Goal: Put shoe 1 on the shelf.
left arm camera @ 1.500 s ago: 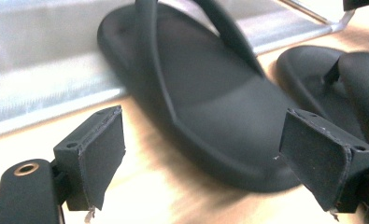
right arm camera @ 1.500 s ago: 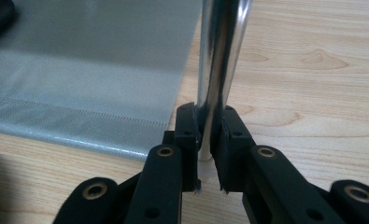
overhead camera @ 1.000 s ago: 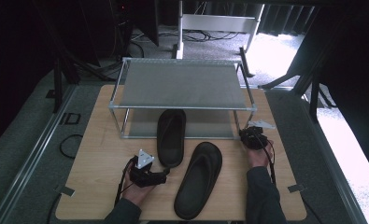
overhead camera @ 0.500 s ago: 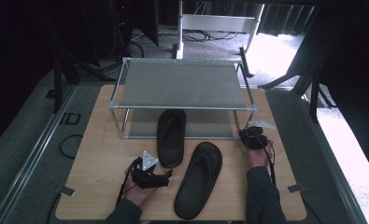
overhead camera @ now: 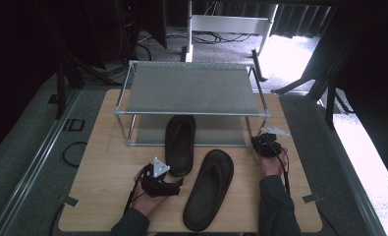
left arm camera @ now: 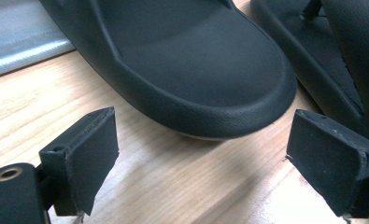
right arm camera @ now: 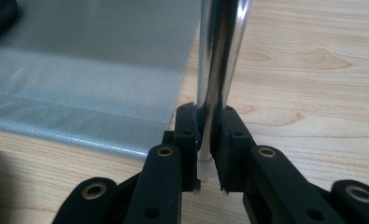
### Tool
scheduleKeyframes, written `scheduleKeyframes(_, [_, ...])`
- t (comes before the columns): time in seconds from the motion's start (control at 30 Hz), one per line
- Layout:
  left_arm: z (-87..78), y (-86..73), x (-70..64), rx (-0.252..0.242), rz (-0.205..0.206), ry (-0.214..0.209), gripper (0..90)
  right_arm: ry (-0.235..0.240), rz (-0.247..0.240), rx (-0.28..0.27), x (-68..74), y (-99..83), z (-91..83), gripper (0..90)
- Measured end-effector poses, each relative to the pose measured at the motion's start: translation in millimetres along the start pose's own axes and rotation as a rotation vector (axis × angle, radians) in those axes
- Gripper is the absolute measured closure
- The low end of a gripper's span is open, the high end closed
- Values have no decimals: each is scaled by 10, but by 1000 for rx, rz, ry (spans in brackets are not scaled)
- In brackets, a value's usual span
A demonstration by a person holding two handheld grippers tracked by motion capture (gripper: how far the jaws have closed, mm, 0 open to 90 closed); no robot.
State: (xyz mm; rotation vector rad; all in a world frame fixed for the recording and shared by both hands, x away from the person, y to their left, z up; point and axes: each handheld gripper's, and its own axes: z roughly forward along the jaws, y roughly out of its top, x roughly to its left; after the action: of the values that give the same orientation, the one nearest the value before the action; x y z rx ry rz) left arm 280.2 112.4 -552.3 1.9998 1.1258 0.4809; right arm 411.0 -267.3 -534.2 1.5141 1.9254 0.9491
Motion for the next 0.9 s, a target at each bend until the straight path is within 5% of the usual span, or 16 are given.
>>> scheduleKeyframes(0.2, [2, 36, 46, -5, 22, 7, 115, -1, 0, 0, 1, 0, 0, 805])
scheduleKeyframes(0.4, [-26, 54, 130, -26, 0, 22, 161, -1, 0, 0, 1, 0, 2, 805])
scheduleKeyframes(0.9, [189, 209, 284, -7, -11, 30, 213, -3, 1, -2, 2, 0, 6, 805])
